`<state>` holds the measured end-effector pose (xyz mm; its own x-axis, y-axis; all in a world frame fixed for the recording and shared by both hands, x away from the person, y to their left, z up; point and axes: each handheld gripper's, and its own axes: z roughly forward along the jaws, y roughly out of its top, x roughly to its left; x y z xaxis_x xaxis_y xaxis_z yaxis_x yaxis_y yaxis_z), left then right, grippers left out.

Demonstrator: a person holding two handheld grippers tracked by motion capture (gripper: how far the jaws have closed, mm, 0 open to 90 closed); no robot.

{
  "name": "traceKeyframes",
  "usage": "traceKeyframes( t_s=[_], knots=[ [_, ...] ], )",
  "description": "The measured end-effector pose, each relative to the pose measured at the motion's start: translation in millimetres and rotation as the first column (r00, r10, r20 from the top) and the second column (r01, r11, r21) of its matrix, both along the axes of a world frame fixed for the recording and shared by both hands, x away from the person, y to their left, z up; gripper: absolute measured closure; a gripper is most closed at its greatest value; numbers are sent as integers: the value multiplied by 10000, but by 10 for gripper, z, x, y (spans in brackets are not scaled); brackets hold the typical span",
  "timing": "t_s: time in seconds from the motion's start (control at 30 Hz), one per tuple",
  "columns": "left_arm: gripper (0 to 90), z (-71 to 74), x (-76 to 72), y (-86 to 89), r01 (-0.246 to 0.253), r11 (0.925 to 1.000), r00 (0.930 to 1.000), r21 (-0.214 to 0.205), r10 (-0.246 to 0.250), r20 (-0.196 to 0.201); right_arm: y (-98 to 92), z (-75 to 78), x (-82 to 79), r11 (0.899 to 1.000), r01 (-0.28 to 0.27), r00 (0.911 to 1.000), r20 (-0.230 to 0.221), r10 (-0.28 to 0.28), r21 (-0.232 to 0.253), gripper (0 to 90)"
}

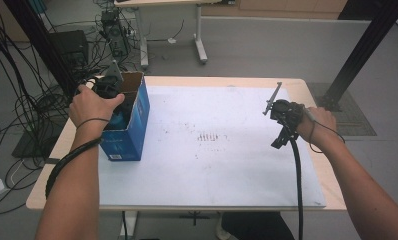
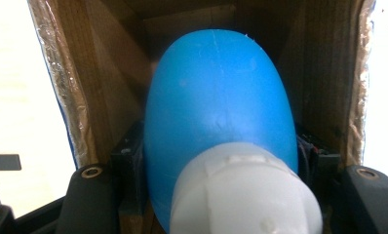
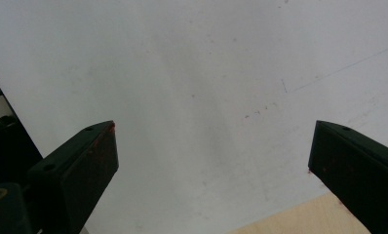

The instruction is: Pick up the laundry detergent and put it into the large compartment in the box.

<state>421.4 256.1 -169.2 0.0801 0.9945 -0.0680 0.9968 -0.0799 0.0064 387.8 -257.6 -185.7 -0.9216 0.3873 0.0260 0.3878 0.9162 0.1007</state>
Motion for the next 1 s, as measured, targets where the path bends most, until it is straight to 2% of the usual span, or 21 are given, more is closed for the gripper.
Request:
traceKeyframes(
  t_s=[1.0],
  knots=[
    [372, -2, -12, 60, -245, 9996, 9997, -149, 245, 6, 1, -5, -10, 10000, -8, 10000, 45, 8, 25, 41]
  ],
)
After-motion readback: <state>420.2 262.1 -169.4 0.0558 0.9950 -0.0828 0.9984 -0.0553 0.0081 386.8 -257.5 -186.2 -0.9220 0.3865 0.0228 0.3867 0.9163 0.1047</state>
